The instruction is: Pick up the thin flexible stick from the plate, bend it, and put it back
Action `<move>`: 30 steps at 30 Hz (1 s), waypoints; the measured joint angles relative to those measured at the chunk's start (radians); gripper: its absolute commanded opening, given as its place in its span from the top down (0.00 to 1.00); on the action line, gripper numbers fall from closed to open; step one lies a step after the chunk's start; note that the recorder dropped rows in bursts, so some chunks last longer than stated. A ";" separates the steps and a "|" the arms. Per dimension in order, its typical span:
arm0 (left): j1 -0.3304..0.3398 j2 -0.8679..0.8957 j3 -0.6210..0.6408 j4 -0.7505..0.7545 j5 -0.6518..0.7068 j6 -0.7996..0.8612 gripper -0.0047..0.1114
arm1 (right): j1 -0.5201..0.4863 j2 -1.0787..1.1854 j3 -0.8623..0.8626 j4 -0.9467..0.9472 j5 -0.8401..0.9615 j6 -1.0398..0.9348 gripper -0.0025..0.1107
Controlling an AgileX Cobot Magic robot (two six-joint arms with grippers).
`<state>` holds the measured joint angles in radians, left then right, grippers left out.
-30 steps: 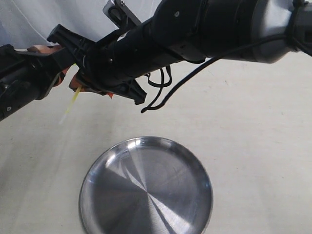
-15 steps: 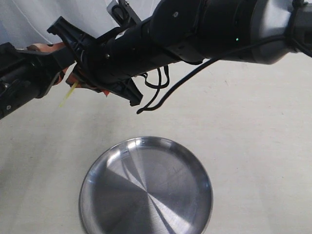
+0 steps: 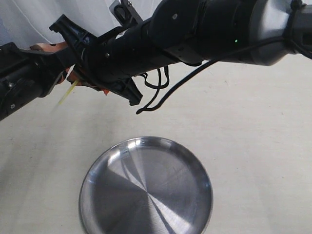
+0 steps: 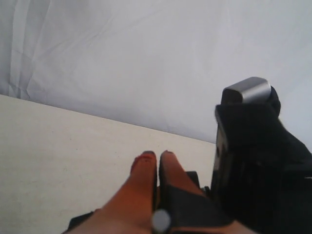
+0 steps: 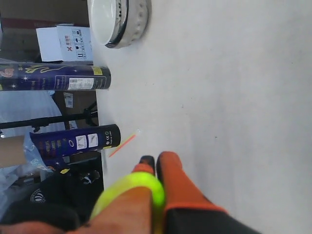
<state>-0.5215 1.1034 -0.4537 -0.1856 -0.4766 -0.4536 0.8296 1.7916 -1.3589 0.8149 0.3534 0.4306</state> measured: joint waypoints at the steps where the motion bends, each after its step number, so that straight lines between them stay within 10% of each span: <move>1: 0.000 0.001 0.000 0.000 0.000 0.000 0.96 | 0.000 0.001 0.000 0.000 0.000 0.000 0.99; 10: 0.000 0.002 0.000 0.000 0.004 -0.004 0.96 | 0.000 0.001 0.000 -0.046 0.000 0.000 0.99; 18: -0.013 0.005 0.011 0.045 0.120 -0.056 0.57 | -0.034 0.006 -0.013 -0.057 -0.161 0.010 0.99; 30: -0.017 -0.019 0.015 0.043 0.203 -0.062 0.56 | -0.089 0.002 -0.018 -0.080 -0.173 0.014 0.99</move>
<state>-0.5382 1.0843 -0.4391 -0.1424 -0.2739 -0.5161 0.7405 1.7937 -1.3766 0.7352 0.1804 0.4445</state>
